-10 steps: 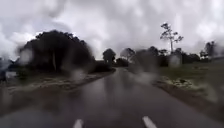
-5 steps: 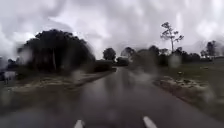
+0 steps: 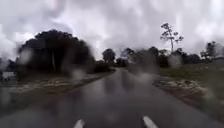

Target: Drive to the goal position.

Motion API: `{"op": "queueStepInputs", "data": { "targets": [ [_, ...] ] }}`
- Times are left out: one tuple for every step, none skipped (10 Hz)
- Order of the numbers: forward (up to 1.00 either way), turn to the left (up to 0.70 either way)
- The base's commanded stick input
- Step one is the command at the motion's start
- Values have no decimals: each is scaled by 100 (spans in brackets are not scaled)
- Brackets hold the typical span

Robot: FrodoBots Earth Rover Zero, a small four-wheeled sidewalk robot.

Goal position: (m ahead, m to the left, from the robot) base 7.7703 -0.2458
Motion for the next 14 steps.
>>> {"op": "queueStepInputs", "data": {
  "targets": [
    [70, 0],
    [70, 0],
    [70, 0],
    [70, 0],
    [70, 0],
    [70, -4],
    [70, -11],
    [70, -15],
    [70, 0],
    [70, 0],
    [70, 0],
    [70, 0],
    [70, 0],
    [70, 0]
  ]
}}
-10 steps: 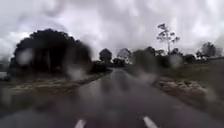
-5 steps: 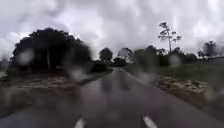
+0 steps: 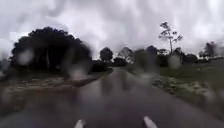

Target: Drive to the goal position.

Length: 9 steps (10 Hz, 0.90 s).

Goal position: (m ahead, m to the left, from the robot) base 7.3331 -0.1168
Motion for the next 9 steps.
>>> {"op": "queueStepInputs", "data": {
  "targets": [
    [70, 0],
    [70, 0],
    [70, 0],
    [70, 0],
    [70, 0],
    [70, 0],
    [70, 0],
    [70, 0],
    [70, 0]
  ]
}}
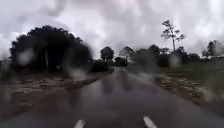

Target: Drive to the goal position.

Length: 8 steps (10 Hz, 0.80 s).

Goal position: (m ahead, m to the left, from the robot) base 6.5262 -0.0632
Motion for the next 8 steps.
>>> {"op": "queueStepInputs", "data": {
  "targets": [
    [70, 0],
    [70, 0],
    [70, -3],
    [70, -17],
    [70, -35],
    [70, -35],
    [70, -35],
    [70, 0]
  ]
}}
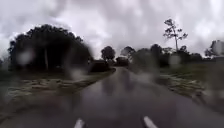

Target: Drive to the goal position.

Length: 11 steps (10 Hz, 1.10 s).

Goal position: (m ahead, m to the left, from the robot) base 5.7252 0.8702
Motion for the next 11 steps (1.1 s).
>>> {"op": "queueStepInputs", "data": {
  "targets": [
    [70, 0],
    [70, 0],
    [70, 0],
    [70, 0],
    [70, 0],
    [70, 0],
    [70, 0],
    [70, -15],
    [70, -30],
    [70, -33],
    [70, -8]
  ]
}}
